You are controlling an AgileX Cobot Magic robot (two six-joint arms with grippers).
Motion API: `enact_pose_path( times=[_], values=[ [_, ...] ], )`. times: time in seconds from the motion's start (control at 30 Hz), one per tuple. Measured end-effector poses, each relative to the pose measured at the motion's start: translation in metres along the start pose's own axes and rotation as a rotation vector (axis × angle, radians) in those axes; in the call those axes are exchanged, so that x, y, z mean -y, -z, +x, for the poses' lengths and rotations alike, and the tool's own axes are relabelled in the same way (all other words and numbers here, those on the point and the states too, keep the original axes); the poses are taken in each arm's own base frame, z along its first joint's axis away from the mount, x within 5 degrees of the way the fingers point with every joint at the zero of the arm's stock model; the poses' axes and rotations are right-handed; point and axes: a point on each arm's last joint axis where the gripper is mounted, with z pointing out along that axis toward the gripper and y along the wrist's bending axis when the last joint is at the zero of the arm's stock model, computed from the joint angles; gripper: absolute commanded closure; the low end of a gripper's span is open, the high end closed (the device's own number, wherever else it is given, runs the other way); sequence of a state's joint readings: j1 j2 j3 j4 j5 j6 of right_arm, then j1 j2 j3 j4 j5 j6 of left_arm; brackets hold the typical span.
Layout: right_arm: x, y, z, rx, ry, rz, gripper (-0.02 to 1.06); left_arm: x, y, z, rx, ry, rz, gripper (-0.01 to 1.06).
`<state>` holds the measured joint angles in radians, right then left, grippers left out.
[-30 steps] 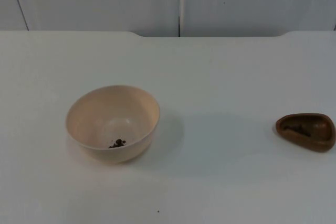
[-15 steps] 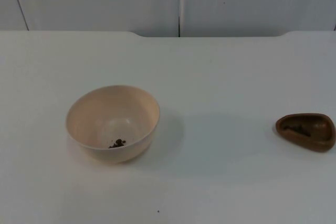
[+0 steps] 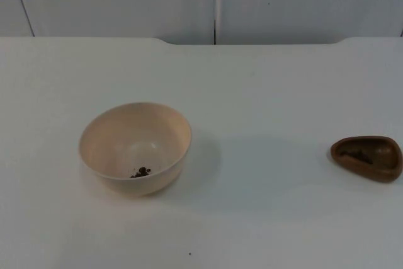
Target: Pick up the bowl with the left hand and pour the coffee beans from the cup into the bowl with the right hand.
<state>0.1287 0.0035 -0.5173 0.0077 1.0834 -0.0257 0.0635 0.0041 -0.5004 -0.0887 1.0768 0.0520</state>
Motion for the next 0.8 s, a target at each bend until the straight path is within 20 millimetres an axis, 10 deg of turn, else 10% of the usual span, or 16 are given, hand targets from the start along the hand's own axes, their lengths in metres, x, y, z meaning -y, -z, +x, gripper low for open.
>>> enact_pose_path(
  times=[0.8],
  values=[
    [-0.0004, 0.0, 0.0, -0.001, -0.027, 0.052, -0.01, 0.0, 0.0, 0.0, 0.0, 0.0, 0.0, 0.0]
  ],
)
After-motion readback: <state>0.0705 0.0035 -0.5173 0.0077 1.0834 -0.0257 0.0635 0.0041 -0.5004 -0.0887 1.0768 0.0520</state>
